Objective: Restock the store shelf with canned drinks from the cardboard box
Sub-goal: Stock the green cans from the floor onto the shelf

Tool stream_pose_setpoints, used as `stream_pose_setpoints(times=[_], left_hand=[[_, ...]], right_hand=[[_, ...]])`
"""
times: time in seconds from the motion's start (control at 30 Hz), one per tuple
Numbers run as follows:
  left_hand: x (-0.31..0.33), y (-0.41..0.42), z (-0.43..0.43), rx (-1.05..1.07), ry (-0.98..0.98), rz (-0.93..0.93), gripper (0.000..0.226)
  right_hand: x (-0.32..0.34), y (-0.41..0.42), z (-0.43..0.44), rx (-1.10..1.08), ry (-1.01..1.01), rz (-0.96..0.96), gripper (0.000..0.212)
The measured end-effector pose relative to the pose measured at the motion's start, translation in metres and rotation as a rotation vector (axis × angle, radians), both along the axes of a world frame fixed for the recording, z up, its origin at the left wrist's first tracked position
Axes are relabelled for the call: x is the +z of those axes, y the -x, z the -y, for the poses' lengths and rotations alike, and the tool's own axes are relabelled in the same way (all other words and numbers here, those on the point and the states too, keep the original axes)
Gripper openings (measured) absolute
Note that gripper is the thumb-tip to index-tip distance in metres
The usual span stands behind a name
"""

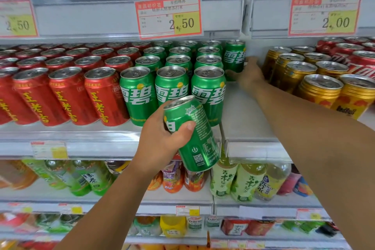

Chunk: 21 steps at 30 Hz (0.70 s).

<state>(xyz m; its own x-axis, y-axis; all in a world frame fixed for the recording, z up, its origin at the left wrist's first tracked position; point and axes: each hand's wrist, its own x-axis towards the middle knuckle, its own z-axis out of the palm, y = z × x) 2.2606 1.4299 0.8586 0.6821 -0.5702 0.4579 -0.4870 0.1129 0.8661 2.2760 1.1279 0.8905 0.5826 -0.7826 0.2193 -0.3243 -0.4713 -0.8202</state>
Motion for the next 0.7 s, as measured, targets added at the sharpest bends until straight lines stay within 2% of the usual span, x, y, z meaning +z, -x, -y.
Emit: stream_pose_setpoints(times=[0.13, 0.23, 0.37, 0.5, 0.6, 0.67, 0.7], left_hand=[[0.001, 0.001, -0.001, 0.000, -0.016, -0.025, 0.040], [0.004, 0.003, -0.003, -0.005, -0.025, -0.055, 0.040], [0.014, 0.007, -0.009, -0.062, -0.078, -0.098, 0.026], [0.026, 0.016, -0.013, -0.121, -0.080, -0.152, 0.030], [0.034, 0.030, -0.008, -0.072, -0.041, -0.167, 0.044], [0.040, 0.041, -0.001, 0.035, -0.080, -0.083, 0.054], [0.043, 0.048, 0.002, 0.091, -0.112, -0.030, 0.059]], right_hand=[[0.011, 0.014, -0.017, -0.033, -0.060, -0.022, 0.085], [0.019, 0.043, -0.038, 0.059, -0.022, -0.049, 0.085], [0.025, 0.108, -0.085, 0.237, 0.097, 0.019, 0.072], [0.009, 0.166, -0.134, 0.430, 0.122, 0.098, 0.062], [0.005, 0.184, -0.167, 0.527, 0.080, 0.020, 0.079], [0.002, 0.182, -0.180, 0.506, 0.093, 0.032, 0.092], [0.001, 0.179, -0.183, 0.468, 0.115, 0.061, 0.091]])
